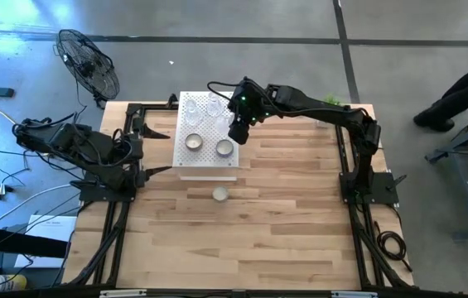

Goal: Pick & Place candle stick holders
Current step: Put the transparent candle holder on the shelf

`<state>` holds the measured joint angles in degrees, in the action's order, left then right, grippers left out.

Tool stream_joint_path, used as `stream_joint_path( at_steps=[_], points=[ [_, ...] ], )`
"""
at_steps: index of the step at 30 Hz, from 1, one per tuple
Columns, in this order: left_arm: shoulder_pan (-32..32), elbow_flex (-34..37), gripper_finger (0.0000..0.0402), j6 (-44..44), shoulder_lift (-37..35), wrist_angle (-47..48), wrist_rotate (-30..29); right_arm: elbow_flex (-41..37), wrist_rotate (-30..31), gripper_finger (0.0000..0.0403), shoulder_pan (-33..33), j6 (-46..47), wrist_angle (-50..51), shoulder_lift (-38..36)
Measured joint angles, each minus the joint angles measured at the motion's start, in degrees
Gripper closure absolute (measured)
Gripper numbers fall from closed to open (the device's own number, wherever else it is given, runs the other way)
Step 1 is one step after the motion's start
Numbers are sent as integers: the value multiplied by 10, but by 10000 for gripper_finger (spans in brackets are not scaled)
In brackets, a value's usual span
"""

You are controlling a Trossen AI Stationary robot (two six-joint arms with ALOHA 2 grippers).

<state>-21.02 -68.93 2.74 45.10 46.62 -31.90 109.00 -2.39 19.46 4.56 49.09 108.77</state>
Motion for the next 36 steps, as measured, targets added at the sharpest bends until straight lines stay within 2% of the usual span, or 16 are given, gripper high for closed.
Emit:
stream_joint_path(
  at_steps=[3,11,16,23,29,36],
  points=[
    [0,0,8,0,0,3,0,0,1,231,0,0,0,0],
    [0,0,8,0,0,3,0,0,-6,245,0,-4,-8,0],
    [0,0,8,0,0,3,0,0,-12,227,-1,-2,-16,0],
    [0,0,8,0,0,5,0,0,-16,239,-3,-1,-25,0],
    [0,0,8,-1,0,10,1,0,-27,231,-4,-2,-37,5],
    [0,0,8,-2,0,16,31,0,-41,235,-4,-5,-52,23]
  ],
)
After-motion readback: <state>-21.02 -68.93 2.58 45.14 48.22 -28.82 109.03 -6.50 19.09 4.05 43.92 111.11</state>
